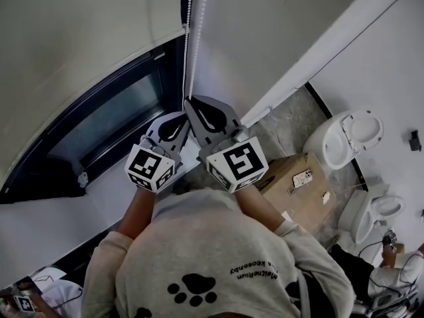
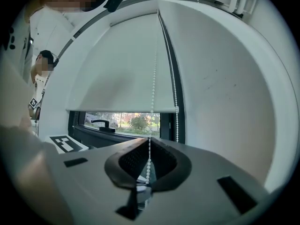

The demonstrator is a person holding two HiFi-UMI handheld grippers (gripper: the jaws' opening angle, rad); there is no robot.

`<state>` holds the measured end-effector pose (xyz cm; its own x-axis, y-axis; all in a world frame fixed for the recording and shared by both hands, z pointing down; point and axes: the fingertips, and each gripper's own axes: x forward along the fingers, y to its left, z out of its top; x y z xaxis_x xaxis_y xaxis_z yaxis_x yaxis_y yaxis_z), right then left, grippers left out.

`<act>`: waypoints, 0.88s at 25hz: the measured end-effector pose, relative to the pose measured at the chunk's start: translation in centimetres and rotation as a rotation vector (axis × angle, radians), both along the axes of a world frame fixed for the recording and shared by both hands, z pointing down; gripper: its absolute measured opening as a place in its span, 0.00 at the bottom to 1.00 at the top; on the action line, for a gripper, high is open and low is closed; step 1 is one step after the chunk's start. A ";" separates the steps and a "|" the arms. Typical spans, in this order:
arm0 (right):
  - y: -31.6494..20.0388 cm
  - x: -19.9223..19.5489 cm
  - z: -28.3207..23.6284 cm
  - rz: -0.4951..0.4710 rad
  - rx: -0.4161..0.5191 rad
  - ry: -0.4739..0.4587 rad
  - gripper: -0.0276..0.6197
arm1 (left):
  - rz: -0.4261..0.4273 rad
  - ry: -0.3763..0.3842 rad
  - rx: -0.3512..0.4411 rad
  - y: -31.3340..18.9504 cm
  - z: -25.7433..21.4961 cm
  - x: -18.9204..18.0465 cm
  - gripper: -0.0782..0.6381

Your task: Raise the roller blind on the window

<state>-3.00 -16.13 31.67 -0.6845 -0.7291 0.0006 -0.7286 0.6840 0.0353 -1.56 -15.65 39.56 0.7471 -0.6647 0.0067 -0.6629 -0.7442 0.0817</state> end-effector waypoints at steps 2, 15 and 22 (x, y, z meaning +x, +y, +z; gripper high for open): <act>-0.2 0.0 0.3 -0.001 -0.009 0.001 0.06 | 0.000 -0.004 -0.003 0.0 0.3 0.1 0.12; -0.2 -0.9 5.3 -0.004 -0.044 0.055 0.06 | -0.006 -0.016 -0.024 0.3 5.2 -0.6 0.12; -0.3 -0.7 6.0 0.011 -0.008 0.054 0.06 | -0.011 -0.003 -0.011 0.1 6.1 -0.6 0.12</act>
